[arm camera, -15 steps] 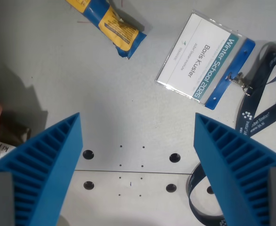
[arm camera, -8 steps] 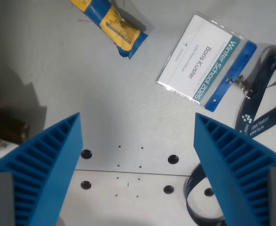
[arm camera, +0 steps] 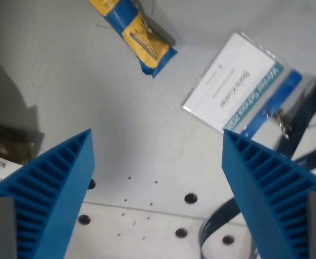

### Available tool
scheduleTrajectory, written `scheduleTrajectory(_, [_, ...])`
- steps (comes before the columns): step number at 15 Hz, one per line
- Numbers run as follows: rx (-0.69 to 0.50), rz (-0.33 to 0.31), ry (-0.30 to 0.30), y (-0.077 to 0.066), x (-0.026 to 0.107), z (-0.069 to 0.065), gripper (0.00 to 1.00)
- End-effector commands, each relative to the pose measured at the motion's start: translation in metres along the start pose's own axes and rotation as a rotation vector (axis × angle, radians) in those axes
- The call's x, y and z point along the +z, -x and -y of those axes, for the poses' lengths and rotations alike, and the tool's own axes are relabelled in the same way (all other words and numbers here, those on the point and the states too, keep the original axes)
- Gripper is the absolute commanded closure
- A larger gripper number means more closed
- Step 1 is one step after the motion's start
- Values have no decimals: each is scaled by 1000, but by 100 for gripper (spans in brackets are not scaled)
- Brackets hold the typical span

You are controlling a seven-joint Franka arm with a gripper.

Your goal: Move above the blue bag

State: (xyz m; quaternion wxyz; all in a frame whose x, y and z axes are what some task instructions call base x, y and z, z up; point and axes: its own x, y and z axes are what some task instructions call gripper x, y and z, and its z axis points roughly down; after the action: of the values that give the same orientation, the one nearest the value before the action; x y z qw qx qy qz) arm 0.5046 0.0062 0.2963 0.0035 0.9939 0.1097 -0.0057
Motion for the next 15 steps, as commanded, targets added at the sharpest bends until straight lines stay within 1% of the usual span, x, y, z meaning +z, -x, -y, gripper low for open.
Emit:
scheduleTrajectory(1, [-254,-59,14,-3,10,3,0])
scheduleTrajectory(8, [-486,-75,27,-15,41,12,0])
scheduleTrajectory(13, [-628,-81,40,-24,64,18,0])
scheduleTrajectory(15, [-666,-83,44,-28,74,20,0])
